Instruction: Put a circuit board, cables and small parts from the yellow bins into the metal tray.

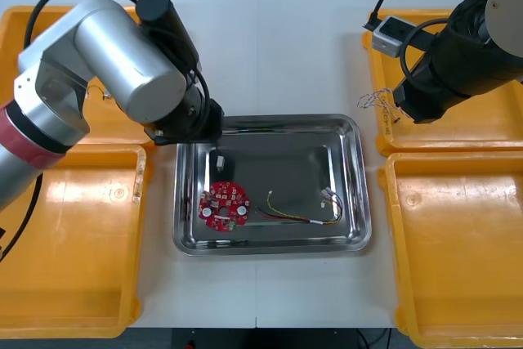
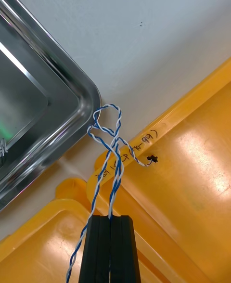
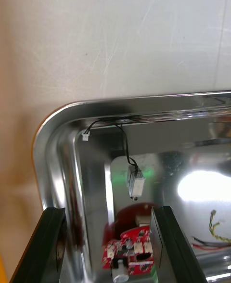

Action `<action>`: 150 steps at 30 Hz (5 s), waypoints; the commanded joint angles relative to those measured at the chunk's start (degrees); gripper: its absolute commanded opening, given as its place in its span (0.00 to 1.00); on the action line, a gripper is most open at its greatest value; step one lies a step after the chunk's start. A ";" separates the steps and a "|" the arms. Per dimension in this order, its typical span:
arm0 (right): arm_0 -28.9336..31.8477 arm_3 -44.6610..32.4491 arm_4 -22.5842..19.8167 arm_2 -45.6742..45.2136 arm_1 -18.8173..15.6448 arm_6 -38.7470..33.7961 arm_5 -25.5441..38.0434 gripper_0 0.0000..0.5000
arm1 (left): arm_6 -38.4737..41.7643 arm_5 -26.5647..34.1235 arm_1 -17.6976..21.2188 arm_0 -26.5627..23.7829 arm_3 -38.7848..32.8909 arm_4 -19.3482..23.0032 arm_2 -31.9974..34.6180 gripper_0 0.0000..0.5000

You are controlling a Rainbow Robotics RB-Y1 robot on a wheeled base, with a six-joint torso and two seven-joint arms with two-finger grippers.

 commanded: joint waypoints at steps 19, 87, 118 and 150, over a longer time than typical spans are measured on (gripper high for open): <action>-9.48 -1.88 -7.79 -0.55 3.47 -5.18 0.24 0.00 | -30.05 6.50 1.85 -9.34 20.31 2.99 19.26 1.00; -0.08 6.83 10.14 19.49 7.68 3.87 -11.67 0.00 | -60.20 -22.24 3.08 -13.38 55.64 -1.94 16.80 1.00; 1.24 11.40 15.15 25.11 8.30 3.52 -21.60 0.87 | -60.55 -25.49 2.37 -10.57 55.64 1.05 12.58 1.00; -13.44 19.92 8.47 16.06 9.88 0.88 -5.34 1.00 | -61.16 -28.48 2.37 -9.25 55.64 2.63 11.43 0.00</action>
